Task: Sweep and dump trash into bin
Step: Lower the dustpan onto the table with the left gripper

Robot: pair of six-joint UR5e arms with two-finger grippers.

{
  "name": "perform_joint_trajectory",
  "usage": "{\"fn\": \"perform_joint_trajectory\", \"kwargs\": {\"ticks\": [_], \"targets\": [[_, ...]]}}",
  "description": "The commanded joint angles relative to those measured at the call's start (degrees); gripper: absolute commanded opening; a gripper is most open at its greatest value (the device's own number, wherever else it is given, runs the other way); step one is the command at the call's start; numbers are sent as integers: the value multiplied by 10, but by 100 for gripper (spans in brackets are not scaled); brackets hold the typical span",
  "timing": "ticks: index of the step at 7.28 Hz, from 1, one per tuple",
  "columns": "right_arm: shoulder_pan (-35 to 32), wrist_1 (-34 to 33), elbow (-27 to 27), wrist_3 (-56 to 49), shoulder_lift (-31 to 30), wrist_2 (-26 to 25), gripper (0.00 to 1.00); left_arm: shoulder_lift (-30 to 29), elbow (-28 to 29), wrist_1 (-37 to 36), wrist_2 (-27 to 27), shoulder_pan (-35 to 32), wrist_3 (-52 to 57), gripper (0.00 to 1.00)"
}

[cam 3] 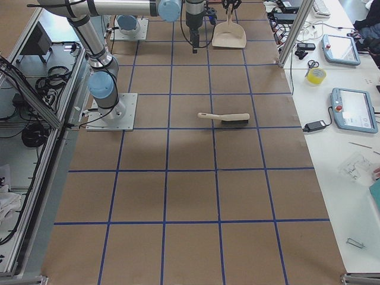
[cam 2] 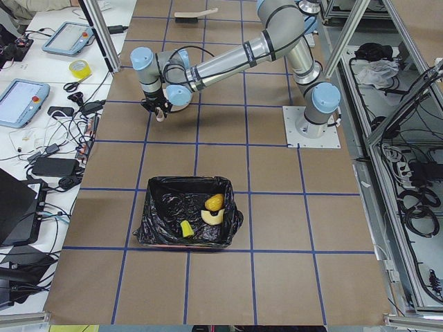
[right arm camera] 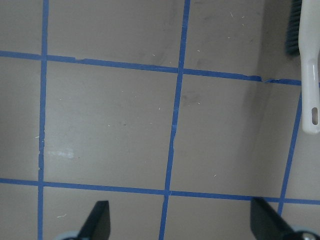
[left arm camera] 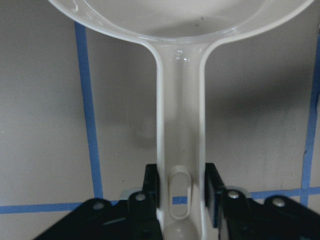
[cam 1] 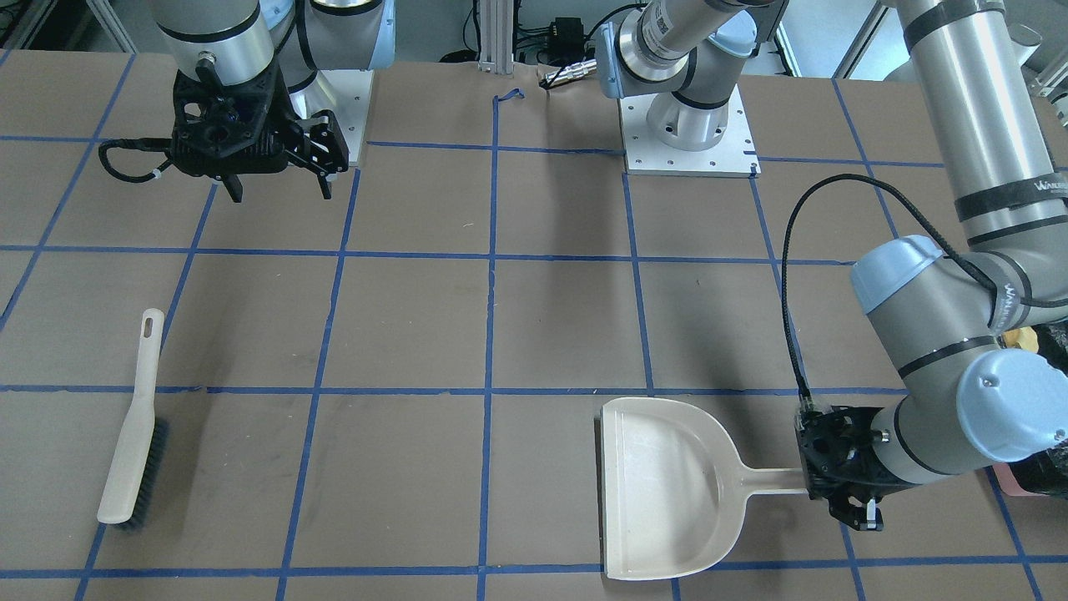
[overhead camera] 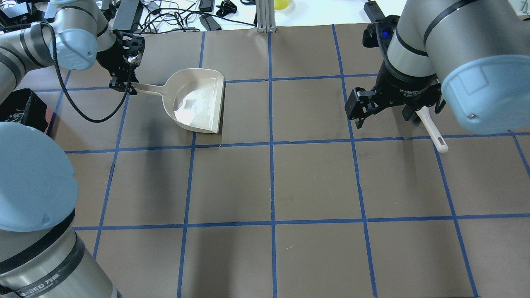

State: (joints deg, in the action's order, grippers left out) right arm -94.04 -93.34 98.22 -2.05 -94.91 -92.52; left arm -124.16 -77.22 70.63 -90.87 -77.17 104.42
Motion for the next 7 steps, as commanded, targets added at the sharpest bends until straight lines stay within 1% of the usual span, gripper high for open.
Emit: {"fn": "perform_joint_trajectory", "kwargs": {"ticks": [1,5,6,7], "targets": [[0,0,3,1,-2,0,100,1,-3,-1,0,1,2,0],[0,0,3,1,-1,0,100,-4,-3,-11,1,12,2,0],[0,-1,3,0,-1,-1,100,-5,-3,-15,1,12,2,17],[0,0,4,0,-1,-1,100,-5,-4,-15,1,11,2,26]]}}
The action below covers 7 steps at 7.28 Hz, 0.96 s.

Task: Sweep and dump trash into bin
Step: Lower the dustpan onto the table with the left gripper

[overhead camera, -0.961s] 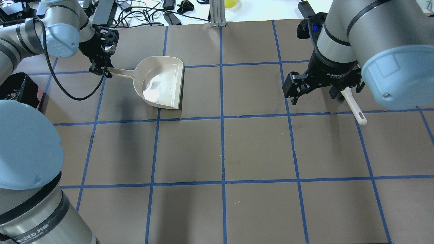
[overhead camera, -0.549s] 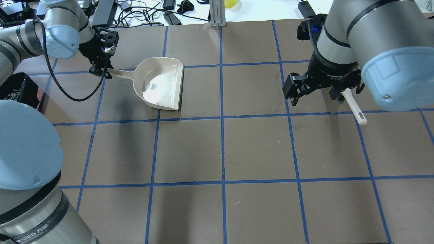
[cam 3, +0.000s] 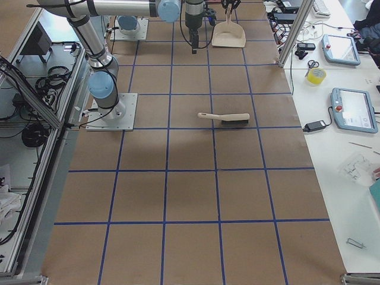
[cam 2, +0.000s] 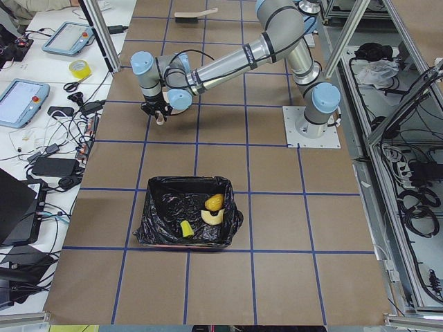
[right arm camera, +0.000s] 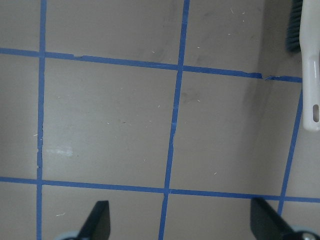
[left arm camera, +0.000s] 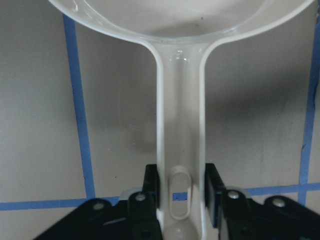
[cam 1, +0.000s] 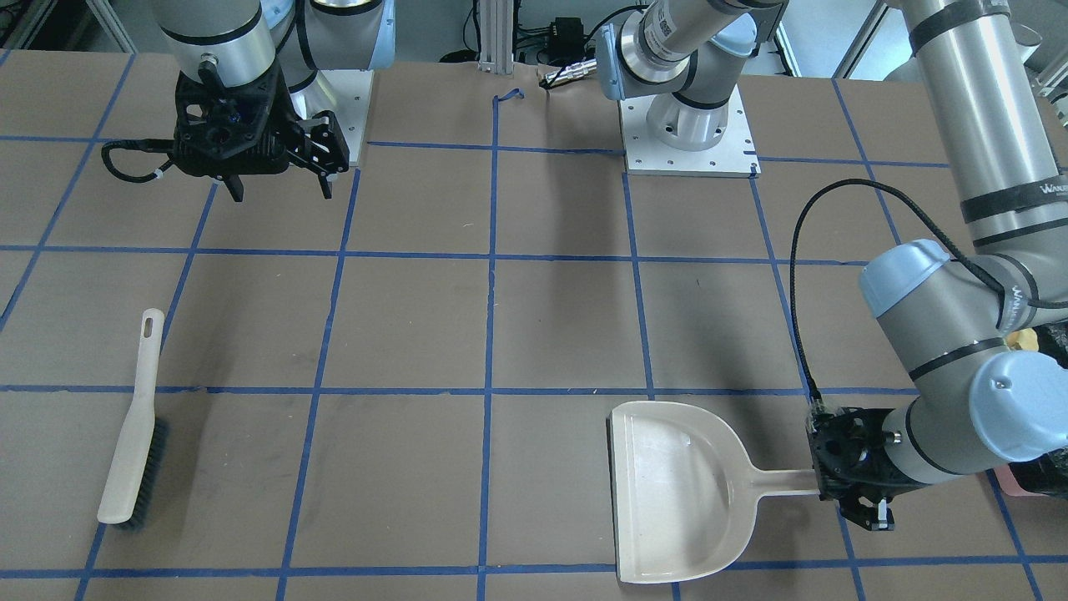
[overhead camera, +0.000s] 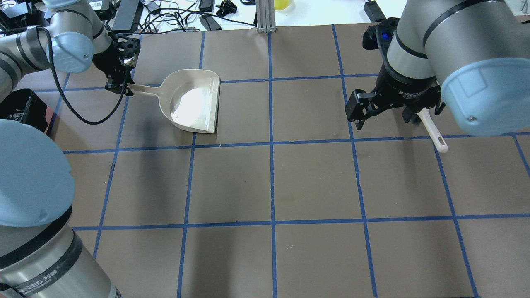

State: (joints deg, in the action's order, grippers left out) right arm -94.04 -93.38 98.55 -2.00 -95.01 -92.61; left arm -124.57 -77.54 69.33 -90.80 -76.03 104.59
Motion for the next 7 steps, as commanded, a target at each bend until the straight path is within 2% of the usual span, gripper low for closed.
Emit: {"fn": "perform_joint_trajectory", "kwargs": {"ticks": [1,2,3,5,7], "targets": [[0,0,1,0,0,-1,100,0,-2,-2,0,-3,-12,52],[0,0,1,0,-1,-2,100,2,-2,0,0,-6,-16,60],[0,0,1,0,-1,-2,100,5,-9,0,2,-9,-27,63],[0,0,1,0,-1,-2,100,15,-4,8,8,-10,-34,62],[0,0,1,0,0,-2,100,62,5,76,9,-15,-96,62]]}}
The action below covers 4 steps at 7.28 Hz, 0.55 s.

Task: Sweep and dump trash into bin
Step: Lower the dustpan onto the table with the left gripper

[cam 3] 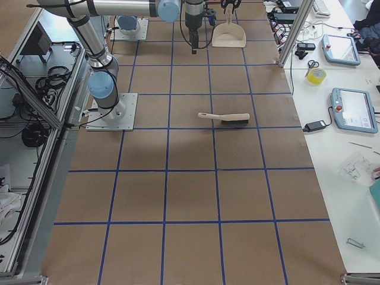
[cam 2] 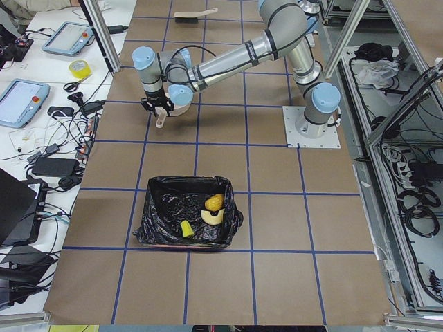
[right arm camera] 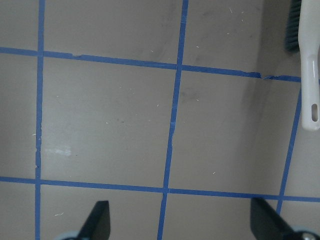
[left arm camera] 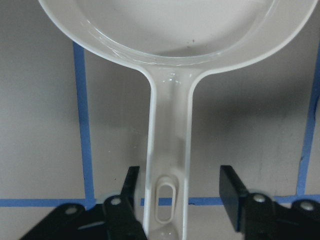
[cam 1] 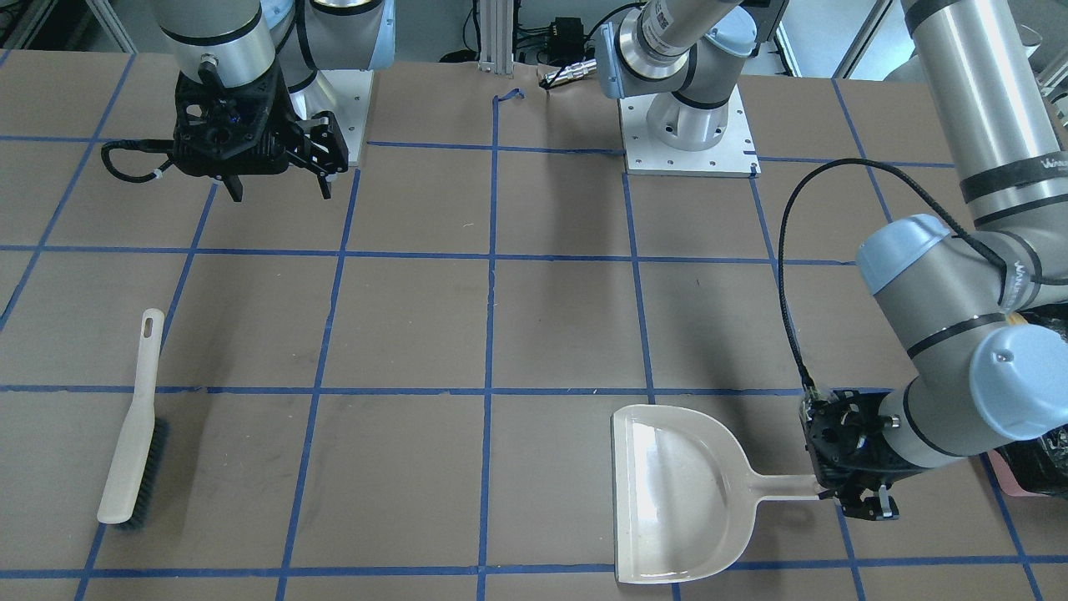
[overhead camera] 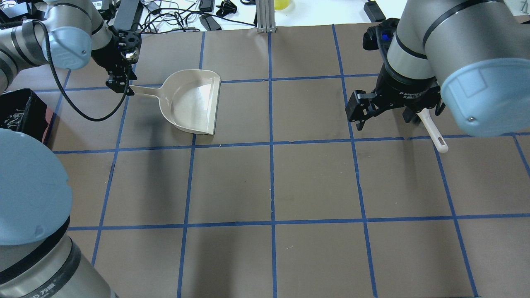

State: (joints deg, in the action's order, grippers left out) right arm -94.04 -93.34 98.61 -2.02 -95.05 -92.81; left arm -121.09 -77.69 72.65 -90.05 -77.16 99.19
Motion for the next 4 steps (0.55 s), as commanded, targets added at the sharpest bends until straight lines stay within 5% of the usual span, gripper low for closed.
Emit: {"fn": "perform_joint_trajectory", "kwargs": {"ticks": [1,4], "targets": [[0,0,0,0,-1,0,100,53,10,82,0,-18,-88,62],[0,0,2,-2,0,-37,100,145,3,184,-8,-69,-342,73]]}}
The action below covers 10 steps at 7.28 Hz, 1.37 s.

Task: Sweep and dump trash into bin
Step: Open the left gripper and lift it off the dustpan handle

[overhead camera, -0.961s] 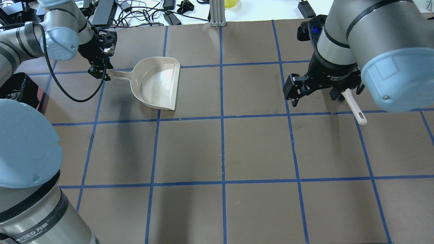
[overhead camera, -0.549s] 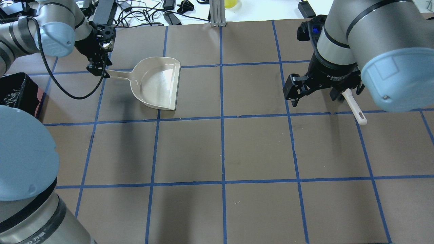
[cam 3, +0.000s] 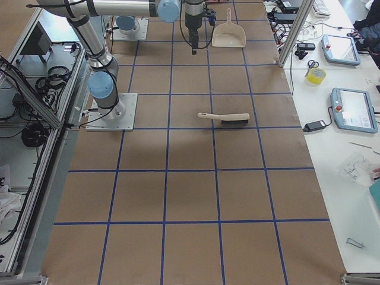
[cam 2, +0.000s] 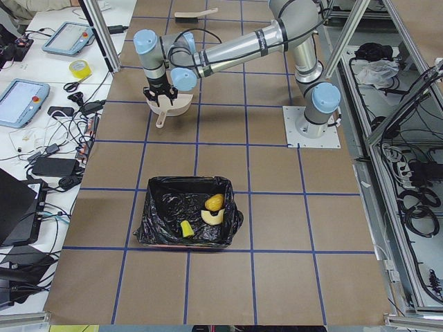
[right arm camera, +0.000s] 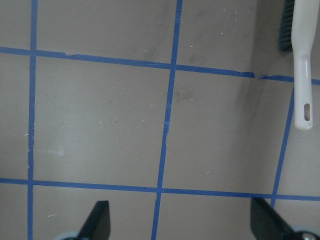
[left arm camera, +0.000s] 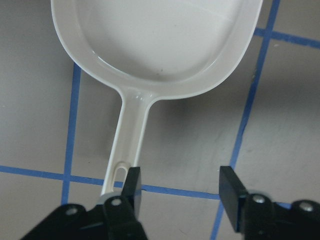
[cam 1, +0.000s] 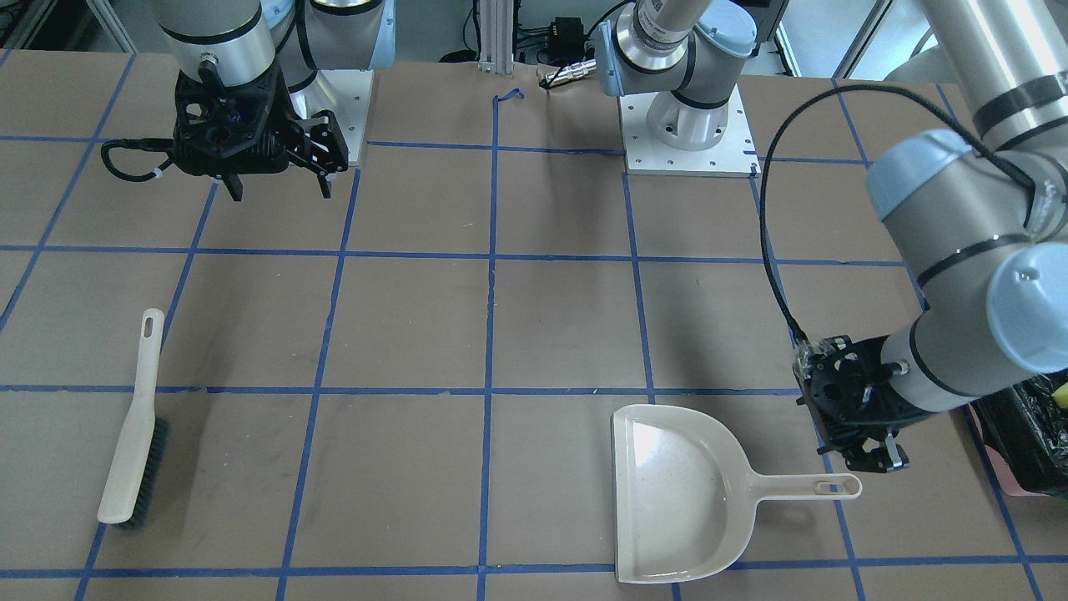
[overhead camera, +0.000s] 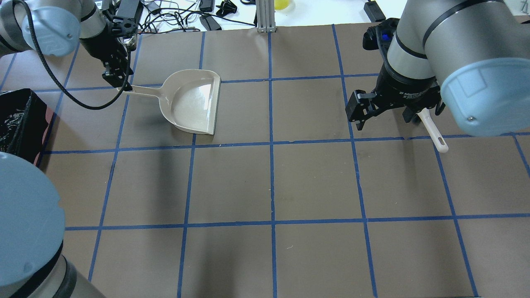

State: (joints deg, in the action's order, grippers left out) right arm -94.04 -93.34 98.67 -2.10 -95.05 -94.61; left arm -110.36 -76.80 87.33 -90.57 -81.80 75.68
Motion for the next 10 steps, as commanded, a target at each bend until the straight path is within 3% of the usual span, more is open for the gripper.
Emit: {"fn": "perform_joint_trajectory", "kwargs": {"ticks": [1,3,5,10], "targets": [[0,0,5,0,0,-19,100,58,-8,45,-4,-45,-182,74],[0,0,5,0,-1,-17,100,91,-12,71,-6,-79,-376,88],[0,0,5,0,-1,-10,100,142,-28,91,-6,-88,-492,97],[0,0,4,-1,-2,-9,100,215,-81,85,-12,-87,-621,100]]}}
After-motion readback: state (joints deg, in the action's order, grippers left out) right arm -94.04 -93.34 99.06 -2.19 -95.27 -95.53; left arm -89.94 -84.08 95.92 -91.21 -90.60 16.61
